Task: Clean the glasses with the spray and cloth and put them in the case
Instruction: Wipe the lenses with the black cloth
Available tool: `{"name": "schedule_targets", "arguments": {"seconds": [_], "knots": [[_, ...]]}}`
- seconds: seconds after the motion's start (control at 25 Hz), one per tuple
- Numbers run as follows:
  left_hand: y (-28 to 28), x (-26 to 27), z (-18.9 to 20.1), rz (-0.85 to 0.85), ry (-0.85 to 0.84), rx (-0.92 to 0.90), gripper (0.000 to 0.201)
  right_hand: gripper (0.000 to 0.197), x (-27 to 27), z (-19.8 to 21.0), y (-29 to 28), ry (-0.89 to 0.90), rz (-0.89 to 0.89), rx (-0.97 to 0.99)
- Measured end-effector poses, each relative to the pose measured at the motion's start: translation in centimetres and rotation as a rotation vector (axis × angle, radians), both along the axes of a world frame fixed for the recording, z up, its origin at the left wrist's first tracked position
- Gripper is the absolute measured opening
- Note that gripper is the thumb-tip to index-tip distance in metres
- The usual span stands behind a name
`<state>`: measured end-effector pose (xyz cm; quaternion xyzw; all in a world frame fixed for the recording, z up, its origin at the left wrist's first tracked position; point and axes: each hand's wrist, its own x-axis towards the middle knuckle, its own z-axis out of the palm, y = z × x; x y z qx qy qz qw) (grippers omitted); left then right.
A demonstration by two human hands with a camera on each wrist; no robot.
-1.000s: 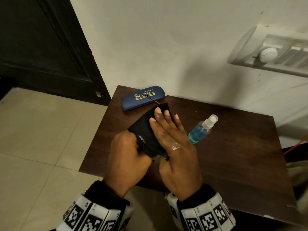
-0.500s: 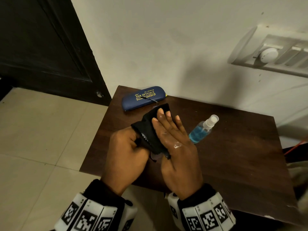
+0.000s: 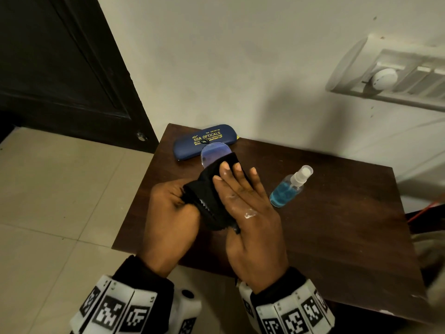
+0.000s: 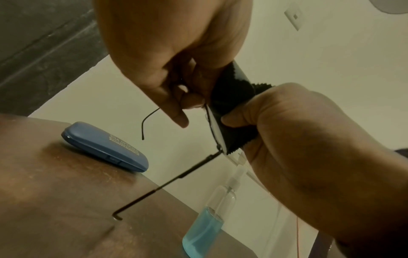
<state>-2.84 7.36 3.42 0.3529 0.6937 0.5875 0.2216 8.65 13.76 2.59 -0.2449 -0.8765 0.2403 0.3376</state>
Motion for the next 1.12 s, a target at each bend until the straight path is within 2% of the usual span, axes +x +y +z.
{"name": "schedule_targets", "arguments": {"seconds": [0.12, 0.2, 0.32, 0.36, 0.44, 0.48, 0.56, 0.72, 0.84, 0.96, 1.12], "knots": [[0.0, 0.2, 0.8, -0.051, 0.008, 0.004, 0.015, 0.060, 0.0, 0.0, 0.2, -0.001, -0.057, -0.023], [0.0, 0.4, 0.9, -0.095, 0.082, -0.007, 0.019, 0.061, 0.0, 0.1, 0.4, 0.000, -0.065, -0.041], [-0.1, 0.1, 0.4, -0.089, 0.172, -0.002, 0.017, 0.059, 0.2, 0.3, 0.5, 0.000, 0.018, -0.026], [-0.2, 0.1, 0.4, -0.073, 0.187, -0.017, 0.022, 0.058, 0.2, 0.3, 0.5, -0.005, 0.067, -0.005], [-0.3, 0.2, 0.4, -0.042, 0.151, -0.065, 0.019, 0.057, 0.3, 0.4, 0.3, 0.008, 0.168, -0.001], [-0.3, 0.2, 0.6, -0.032, 0.087, -0.073, 0.015, 0.056, 0.3, 0.4, 0.2, 0.042, 0.196, -0.038], [-0.1, 0.0, 0.8, -0.006, 0.015, -0.044, 0.025, 0.053, 0.4, 0.4, 0.2, 0.187, 0.171, -0.171], [0.2, -1.0, 0.7, 0.112, -0.104, -0.020, 0.011, 0.052, 1.2, 0.4, 0.7, 0.533, -0.026, -0.512], [0.1, -1.0, 1.1, 0.122, -0.114, -0.031, 0.012, 0.054, 1.5, 0.2, 1.2, 0.642, -0.104, -0.664], [0.1, -0.8, 1.2, 0.113, -0.124, -0.033, 0.011, 0.051, 1.2, 0.3, 0.6, 0.509, 0.016, -0.531], [0.2, -1.0, 0.7, 0.158, -0.126, -0.018, 0.007, 0.065, 0.8, -0.7, -0.5, 0.002, 0.104, -0.111]]}}
